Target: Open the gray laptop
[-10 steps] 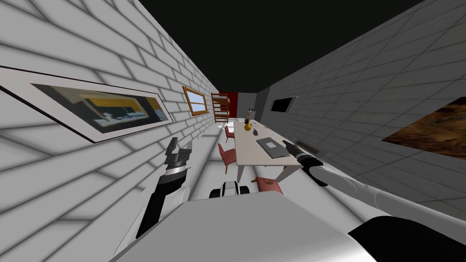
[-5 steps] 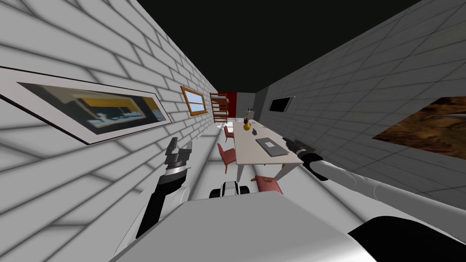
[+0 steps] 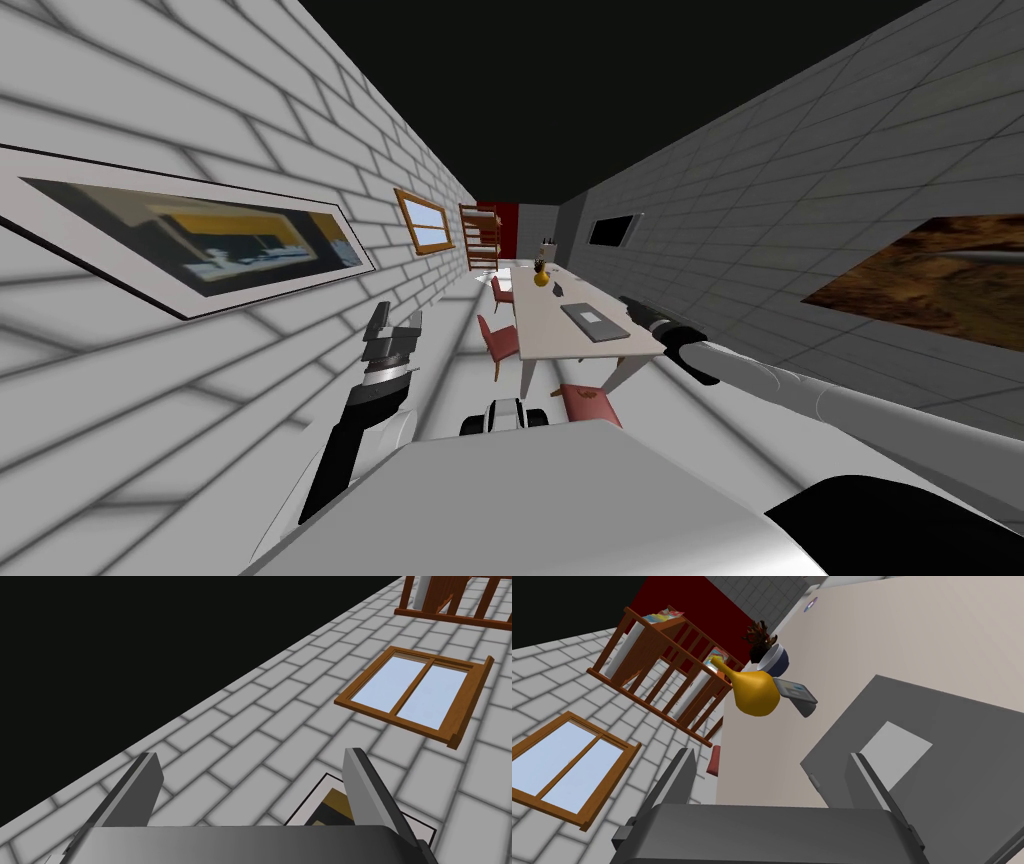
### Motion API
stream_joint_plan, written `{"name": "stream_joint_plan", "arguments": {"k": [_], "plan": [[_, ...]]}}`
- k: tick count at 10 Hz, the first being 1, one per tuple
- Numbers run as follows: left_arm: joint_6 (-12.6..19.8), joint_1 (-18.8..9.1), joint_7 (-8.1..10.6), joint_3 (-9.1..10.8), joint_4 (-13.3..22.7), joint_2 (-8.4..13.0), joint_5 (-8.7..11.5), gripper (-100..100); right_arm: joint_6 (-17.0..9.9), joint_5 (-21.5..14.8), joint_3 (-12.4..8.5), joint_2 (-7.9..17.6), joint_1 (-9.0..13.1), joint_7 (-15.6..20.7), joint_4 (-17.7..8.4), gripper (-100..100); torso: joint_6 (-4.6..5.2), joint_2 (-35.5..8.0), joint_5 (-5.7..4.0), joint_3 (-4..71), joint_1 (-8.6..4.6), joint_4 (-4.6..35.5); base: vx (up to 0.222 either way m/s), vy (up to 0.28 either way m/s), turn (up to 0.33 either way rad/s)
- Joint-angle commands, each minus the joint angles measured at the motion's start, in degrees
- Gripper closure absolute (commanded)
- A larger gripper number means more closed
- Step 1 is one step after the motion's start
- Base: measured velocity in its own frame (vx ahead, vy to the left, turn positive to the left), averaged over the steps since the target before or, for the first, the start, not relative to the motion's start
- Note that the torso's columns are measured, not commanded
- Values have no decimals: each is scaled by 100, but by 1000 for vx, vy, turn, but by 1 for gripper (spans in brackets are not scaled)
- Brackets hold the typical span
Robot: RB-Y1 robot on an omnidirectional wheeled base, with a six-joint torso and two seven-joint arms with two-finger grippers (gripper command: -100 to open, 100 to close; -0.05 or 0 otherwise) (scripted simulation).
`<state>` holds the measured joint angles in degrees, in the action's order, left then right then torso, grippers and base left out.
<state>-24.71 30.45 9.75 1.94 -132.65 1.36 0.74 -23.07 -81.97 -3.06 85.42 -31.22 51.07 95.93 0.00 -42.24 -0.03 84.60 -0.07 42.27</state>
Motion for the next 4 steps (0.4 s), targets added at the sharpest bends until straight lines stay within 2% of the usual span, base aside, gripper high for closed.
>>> {"name": "stream_joint_plan", "arguments": {"k": [1,4], "plan": [[0,0,0,0,0,0,0,0,0,0,0,0,0,0,0,0,0,-2,1,-1,3,1,0,0,0],[0,0,0,0,0,0,0,0,0,0,0,0,0,0,0,0,0,-5,3,-3,7,2,0,0,0]]}}
